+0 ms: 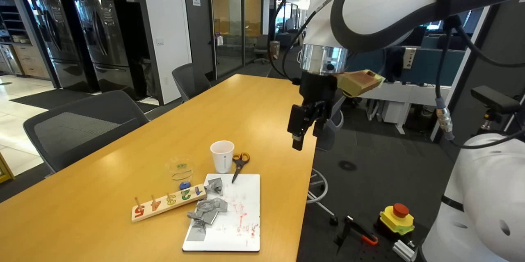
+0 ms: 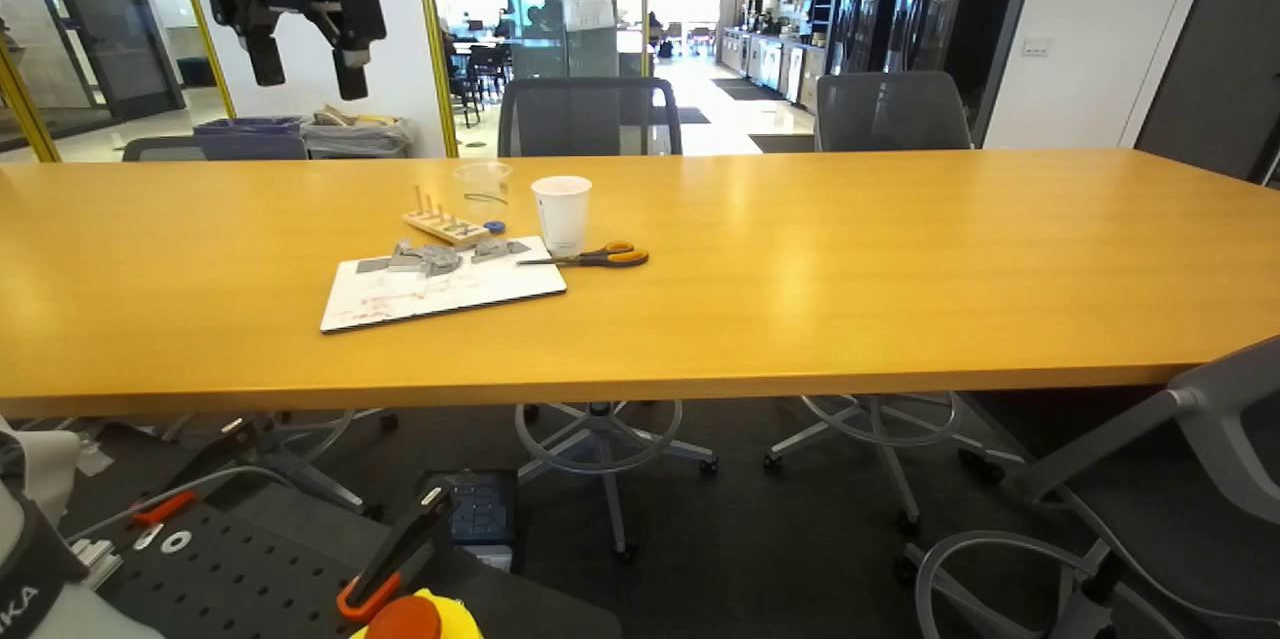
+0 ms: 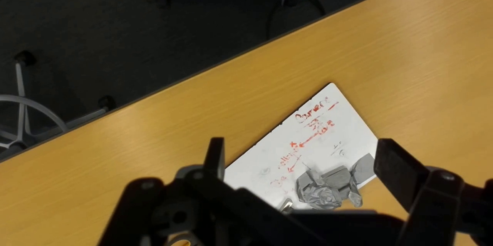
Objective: Put the orange rings inside the white cup, place the blue ring in the clear cup
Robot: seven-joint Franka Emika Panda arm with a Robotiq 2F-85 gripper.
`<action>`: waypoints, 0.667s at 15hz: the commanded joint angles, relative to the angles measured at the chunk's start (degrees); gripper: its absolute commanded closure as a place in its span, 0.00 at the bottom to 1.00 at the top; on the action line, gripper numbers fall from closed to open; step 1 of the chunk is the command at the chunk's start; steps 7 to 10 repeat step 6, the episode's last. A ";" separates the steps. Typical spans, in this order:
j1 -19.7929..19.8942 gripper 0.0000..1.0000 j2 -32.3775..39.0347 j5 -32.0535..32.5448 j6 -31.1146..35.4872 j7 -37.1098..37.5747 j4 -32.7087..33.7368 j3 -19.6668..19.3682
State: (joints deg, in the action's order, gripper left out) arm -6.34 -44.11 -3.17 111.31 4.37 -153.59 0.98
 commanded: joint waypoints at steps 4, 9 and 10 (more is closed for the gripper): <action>0.94 0.00 -2.94 -0.60 -1.02 -0.59 -2.13 1.51; 0.87 0.00 -3.63 -0.56 -1.06 -0.55 -2.71 1.79; 0.87 0.00 -3.63 -0.56 -1.06 -0.55 -2.71 1.79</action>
